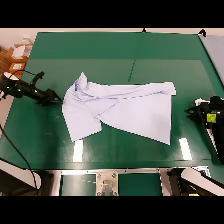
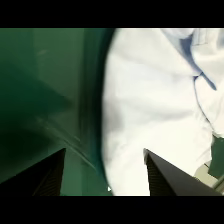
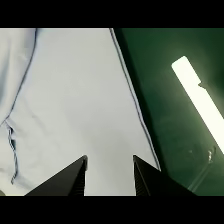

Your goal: Fold the shirts.

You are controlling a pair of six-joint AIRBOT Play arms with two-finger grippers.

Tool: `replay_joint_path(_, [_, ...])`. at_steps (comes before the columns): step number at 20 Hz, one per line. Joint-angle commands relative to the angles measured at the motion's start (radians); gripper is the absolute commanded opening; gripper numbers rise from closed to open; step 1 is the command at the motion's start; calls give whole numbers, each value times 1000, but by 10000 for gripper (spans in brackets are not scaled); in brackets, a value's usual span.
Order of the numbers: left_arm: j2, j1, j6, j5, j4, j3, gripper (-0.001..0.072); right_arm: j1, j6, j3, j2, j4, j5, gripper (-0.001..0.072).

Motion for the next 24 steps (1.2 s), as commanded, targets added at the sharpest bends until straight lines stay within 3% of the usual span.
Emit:
replay_joint_path(1, [-14, -66, 87, 46, -89, -67, 525, -30, 13, -97, 28, -15, 5, 361])
replay_joint_path(2, [-16, -84, 87, 42, -85, -67, 400, -31, 13, -113, 28, -17, 5, 370])
replay_joint_path(3, [-16, -97, 99, 41, -84, -67, 323, -31, 13, -127, 28, -20, 5, 403])
replay_joint_path(5, [-16, -98, 103, 34, -84, -67, 27, -31, 35, -158, 28, -37, 5, 432])
replay_joint_path(6, [-16, -91, 101, 24, -85, -66, 24, -29, 64, -178, 28, -69, 5, 437])
replay_joint_path(7, [-16, -85, 101, 13, -85, -66, 24, -27, 101, -201, 28, -108, 5, 503])
replay_joint_path(12, [-16, -84, 101, -16, -86, -67, 24, -21, 178, -318, 27, -169, 0, 508])
replay_joint_path(15, [-16, -84, 101, -19, -87, -67, 24, 15, 176, -368, 6, -167, -37, 507])
replay_joint_path(18, [-16, -84, 101, -20, -93, -67, 24, 83, 109, -392, -31, -135, -95, 483])
replay_joint_path(24, [-16, -84, 101, -35, -93, -66, 24, 105, -2, -337, -30, -61, -131, 104])
